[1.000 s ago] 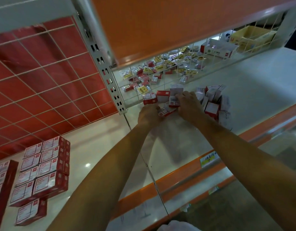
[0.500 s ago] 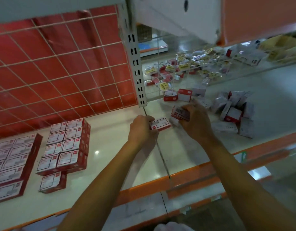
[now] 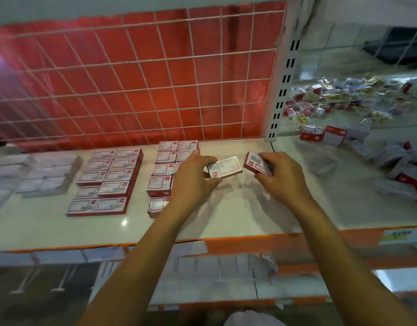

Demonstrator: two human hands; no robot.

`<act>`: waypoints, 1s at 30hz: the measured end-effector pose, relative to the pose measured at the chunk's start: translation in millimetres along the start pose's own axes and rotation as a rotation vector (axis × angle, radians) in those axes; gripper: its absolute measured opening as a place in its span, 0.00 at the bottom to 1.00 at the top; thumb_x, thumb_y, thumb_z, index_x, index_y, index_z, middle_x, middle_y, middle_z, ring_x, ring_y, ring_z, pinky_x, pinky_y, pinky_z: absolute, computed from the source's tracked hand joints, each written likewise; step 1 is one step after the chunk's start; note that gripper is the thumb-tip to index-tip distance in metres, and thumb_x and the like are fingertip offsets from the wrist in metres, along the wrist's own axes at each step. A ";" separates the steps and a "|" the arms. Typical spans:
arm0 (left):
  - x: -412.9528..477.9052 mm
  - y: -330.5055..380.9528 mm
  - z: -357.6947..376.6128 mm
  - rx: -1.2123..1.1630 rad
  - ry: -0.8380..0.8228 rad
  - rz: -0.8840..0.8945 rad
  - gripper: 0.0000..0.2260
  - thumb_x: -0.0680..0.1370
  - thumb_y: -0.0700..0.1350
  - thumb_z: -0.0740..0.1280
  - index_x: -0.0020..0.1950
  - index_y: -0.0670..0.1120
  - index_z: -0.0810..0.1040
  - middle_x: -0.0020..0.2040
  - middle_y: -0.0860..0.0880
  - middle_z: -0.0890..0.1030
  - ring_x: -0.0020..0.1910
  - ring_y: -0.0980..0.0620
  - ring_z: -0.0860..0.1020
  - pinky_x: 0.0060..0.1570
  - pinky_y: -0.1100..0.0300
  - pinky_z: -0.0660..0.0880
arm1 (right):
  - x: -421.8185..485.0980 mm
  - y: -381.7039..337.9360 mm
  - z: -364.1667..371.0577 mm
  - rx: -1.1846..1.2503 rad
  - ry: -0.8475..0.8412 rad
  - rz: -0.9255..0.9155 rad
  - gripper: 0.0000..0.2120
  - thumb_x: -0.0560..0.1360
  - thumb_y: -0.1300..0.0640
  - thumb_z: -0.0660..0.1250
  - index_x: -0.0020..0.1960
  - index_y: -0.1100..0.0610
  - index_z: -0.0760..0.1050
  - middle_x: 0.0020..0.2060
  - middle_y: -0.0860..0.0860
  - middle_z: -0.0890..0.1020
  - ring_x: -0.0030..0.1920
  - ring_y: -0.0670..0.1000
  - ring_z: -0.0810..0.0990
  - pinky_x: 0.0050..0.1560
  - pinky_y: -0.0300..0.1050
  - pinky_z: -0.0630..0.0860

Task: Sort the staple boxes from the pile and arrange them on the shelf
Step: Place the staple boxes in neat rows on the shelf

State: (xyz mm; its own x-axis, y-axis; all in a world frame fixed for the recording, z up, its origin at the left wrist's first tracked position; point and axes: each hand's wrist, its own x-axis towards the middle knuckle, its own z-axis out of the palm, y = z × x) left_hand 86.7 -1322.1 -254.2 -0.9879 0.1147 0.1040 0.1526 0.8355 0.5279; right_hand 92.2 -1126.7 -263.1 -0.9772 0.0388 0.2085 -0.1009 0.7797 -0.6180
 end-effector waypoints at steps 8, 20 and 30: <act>-59.2 -100.2 -75.7 -0.035 0.104 -0.092 0.21 0.71 0.45 0.75 0.64 0.48 0.78 0.60 0.48 0.77 0.54 0.47 0.79 0.53 0.53 0.76 | -30.7 -105.7 65.1 0.231 -0.115 -0.001 0.19 0.71 0.58 0.72 0.61 0.55 0.78 0.56 0.51 0.81 0.52 0.47 0.79 0.57 0.41 0.73; -129.5 -209.0 -139.9 -0.035 0.154 -0.185 0.22 0.72 0.45 0.75 0.65 0.49 0.77 0.62 0.50 0.77 0.57 0.51 0.77 0.56 0.60 0.73 | -67.0 -197.6 149.0 0.733 -0.296 0.223 0.07 0.78 0.56 0.63 0.45 0.48 0.78 0.46 0.51 0.81 0.48 0.51 0.79 0.44 0.44 0.80; -112.4 -240.3 -150.7 -0.096 0.149 -0.235 0.22 0.71 0.44 0.75 0.64 0.49 0.77 0.61 0.51 0.77 0.48 0.57 0.77 0.47 0.69 0.74 | -33.3 -214.5 168.0 0.738 -0.455 0.211 0.10 0.79 0.59 0.60 0.58 0.56 0.77 0.50 0.52 0.81 0.50 0.52 0.81 0.51 0.48 0.80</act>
State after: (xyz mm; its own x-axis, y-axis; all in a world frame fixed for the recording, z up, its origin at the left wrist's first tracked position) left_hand 165.1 -1616.7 -265.7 -0.9828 -0.1621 0.0887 -0.0710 0.7744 0.6287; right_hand 115.0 -1400.3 -264.9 -0.9528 -0.2382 -0.1884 0.1480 0.1775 -0.9729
